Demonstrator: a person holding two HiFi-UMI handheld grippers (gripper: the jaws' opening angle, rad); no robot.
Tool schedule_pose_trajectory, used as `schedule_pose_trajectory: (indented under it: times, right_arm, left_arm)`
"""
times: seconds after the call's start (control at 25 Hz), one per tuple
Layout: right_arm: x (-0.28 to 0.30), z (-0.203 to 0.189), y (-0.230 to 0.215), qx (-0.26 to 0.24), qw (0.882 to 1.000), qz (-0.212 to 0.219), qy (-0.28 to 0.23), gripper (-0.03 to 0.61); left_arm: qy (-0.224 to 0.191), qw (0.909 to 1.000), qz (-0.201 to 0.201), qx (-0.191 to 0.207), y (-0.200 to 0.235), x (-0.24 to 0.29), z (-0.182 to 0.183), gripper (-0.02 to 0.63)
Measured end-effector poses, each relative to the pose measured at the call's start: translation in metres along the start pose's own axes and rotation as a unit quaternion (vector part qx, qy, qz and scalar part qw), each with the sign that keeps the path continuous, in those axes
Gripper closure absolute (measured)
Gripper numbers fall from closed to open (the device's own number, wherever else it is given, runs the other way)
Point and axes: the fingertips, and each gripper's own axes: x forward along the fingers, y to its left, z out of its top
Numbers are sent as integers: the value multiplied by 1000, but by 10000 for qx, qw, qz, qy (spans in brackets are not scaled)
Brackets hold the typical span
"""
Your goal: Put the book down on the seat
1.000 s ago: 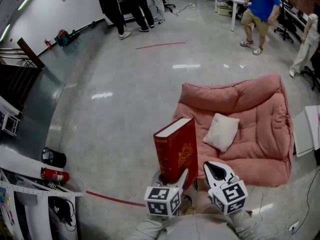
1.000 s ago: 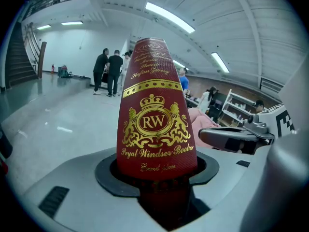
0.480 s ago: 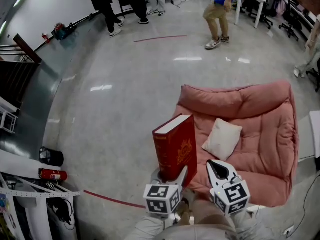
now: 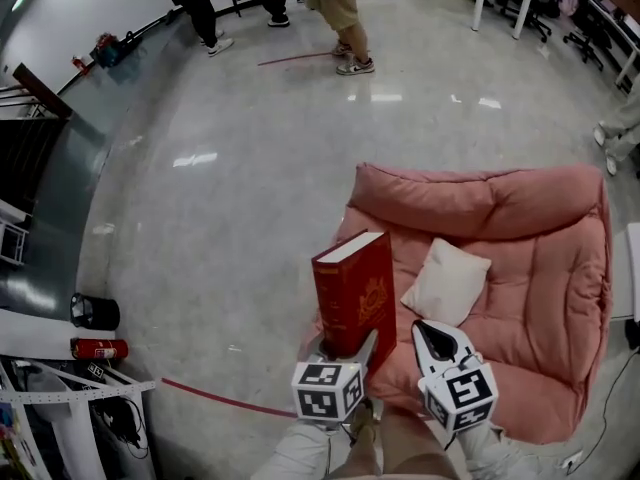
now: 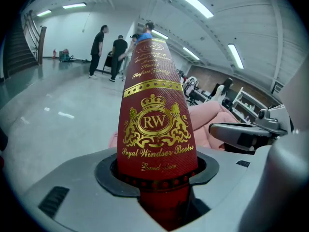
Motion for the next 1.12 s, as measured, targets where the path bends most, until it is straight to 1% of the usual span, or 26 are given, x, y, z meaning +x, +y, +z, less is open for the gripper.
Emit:
schedule_pose_trajectory:
  times: [0.2,0.52,0.8,1.12]
  right_arm:
    - [24,-17,-23,77,9998,-57,156,574]
    - [53,-45,-48,278,9988,-86,403,574]
    - [68,-72,-69,500,9967,-157,624,573]
    - [79,-94,-80,682,9943,-91,819,573]
  left_arm:
    - [208,9997,-29,-145,11,42,-8,359]
    - [680,9968,-238,-344,18,100,-33,359]
    - [976,9927,-529,-481,13,147,-53,359]
    - [1247,9874,-840,-496,3,191,-66,359]
